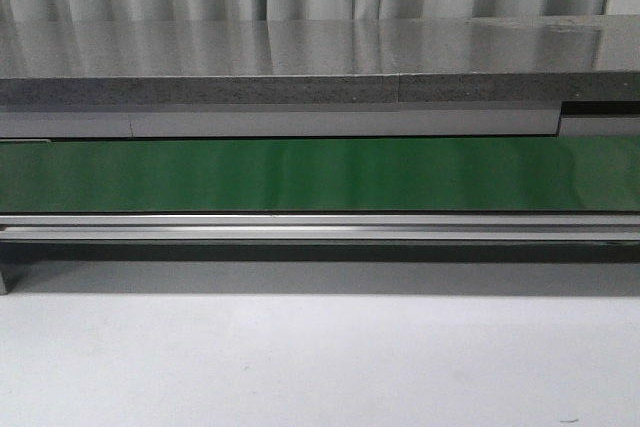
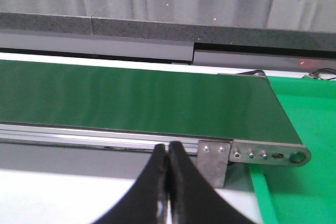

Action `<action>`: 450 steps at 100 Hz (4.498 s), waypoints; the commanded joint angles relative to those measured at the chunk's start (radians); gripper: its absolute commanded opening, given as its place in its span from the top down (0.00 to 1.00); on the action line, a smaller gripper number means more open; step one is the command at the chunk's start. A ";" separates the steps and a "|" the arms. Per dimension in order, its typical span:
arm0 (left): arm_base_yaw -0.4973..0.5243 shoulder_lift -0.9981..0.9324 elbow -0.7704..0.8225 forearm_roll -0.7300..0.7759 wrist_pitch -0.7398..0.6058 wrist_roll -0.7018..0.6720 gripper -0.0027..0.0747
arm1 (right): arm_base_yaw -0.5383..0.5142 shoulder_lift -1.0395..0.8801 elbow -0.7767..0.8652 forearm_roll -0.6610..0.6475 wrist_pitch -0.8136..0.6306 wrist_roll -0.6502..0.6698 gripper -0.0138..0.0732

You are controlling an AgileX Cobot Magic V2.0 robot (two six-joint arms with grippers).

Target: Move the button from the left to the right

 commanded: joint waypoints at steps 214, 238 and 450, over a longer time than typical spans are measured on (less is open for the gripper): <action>-0.220 -0.163 -0.117 -0.082 0.101 0.049 0.96 | 0.000 -0.016 0.001 -0.011 -0.077 0.001 0.92; -0.244 -0.102 -0.117 -0.100 0.088 0.049 0.77 | 0.000 -0.016 0.001 -0.011 -0.077 0.001 0.92; -0.365 -1.476 0.915 -0.143 -0.731 0.057 0.18 | 0.000 -0.016 0.001 -0.011 -0.077 0.001 0.92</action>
